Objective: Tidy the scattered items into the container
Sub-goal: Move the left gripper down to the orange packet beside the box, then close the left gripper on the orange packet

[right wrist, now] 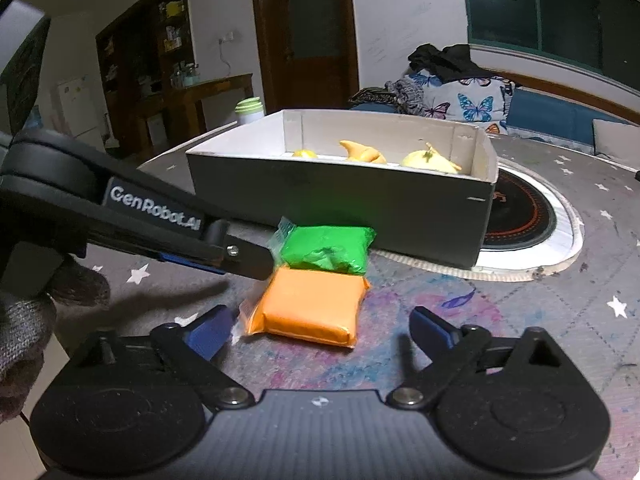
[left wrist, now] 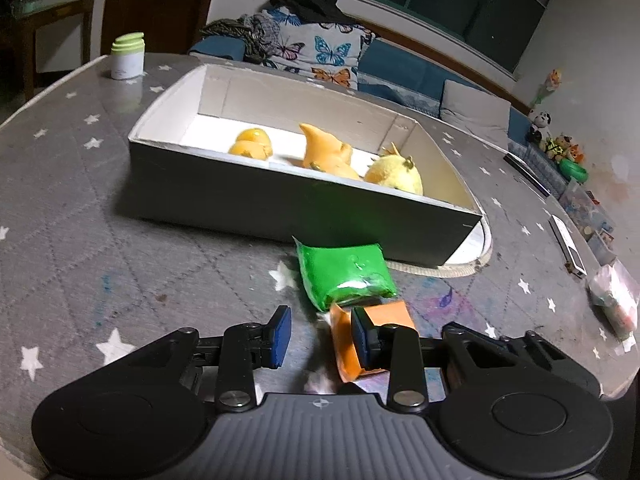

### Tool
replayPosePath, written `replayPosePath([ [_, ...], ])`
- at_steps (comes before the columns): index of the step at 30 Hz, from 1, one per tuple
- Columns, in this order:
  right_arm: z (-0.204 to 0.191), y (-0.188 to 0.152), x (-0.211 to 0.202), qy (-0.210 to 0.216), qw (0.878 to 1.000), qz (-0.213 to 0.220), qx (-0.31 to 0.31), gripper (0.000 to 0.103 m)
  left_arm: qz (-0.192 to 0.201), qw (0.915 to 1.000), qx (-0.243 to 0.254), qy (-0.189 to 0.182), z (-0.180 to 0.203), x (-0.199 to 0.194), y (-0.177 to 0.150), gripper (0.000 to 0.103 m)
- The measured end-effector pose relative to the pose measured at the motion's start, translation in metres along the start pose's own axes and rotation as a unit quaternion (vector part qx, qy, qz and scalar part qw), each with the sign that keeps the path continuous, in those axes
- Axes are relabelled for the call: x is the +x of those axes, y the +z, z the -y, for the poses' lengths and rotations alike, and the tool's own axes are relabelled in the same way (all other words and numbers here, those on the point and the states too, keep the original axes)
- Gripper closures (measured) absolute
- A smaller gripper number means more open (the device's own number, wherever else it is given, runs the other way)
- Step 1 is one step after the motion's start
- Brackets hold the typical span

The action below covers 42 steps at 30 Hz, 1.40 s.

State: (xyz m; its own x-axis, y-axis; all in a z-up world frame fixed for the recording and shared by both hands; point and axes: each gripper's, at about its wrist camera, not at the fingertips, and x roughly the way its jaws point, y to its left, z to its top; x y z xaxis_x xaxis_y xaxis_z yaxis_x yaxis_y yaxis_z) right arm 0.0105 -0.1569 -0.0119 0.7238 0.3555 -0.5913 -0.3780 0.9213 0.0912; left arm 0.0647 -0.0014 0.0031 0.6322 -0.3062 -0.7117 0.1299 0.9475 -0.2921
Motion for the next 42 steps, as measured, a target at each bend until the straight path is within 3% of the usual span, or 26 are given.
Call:
replayPosePath([
  [23,-0.008,-0.001,0.008,0.014,1.0,-0.008,-0.018,0.035,-0.023,0.9987,-0.014,-0.043,0.005,0.015,0.0,0.068],
  [42,-0.01,0.001,-0.001,0.007,1.0,0.005,-0.026,0.041,0.002,0.9984,-0.012,-0.056,0.007,-0.001,-0.002,0.073],
])
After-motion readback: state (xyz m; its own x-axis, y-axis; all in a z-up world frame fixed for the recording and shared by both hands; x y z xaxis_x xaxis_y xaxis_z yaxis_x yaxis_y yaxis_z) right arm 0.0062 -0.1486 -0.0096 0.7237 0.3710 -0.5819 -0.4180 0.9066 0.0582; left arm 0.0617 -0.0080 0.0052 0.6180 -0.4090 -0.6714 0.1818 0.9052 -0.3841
